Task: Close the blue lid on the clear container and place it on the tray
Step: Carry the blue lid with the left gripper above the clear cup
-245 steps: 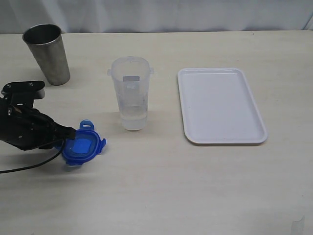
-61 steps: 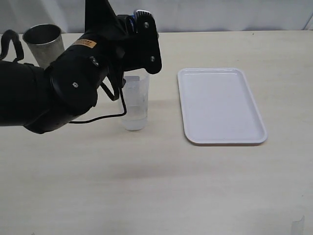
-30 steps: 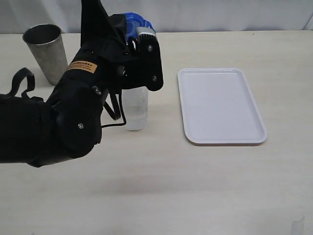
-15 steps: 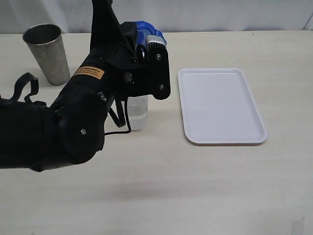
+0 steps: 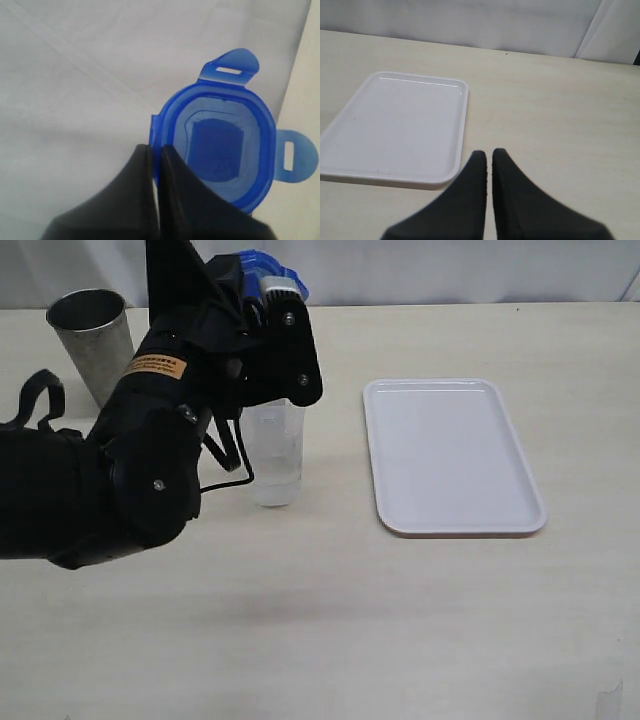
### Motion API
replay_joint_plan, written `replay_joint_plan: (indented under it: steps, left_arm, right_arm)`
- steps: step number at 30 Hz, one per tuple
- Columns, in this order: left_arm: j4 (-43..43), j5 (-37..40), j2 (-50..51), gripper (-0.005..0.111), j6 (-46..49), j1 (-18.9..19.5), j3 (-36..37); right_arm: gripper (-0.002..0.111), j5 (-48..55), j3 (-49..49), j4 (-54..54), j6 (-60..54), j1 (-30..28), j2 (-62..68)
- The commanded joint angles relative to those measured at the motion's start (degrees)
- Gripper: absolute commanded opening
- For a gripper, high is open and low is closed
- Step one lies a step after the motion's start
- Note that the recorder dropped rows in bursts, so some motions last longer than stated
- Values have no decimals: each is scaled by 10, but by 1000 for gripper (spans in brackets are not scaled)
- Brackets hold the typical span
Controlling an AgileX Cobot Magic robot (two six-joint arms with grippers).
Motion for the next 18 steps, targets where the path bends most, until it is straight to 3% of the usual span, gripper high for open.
replay_joint_plan:
  steps: [1, 10, 18]
  left_arm:
    - [2, 16, 0, 0, -50, 26, 0]
    - [30, 119, 0, 0, -60, 29, 0]
    - [24, 114, 0, 0, -60, 29, 0]
  right_arm:
    - [4, -2, 1, 5, -1, -3, -3]
    - [4, -2, 1, 5, -1, -3, -3]
    - [4, -2, 1, 5, -1, -3, -3]
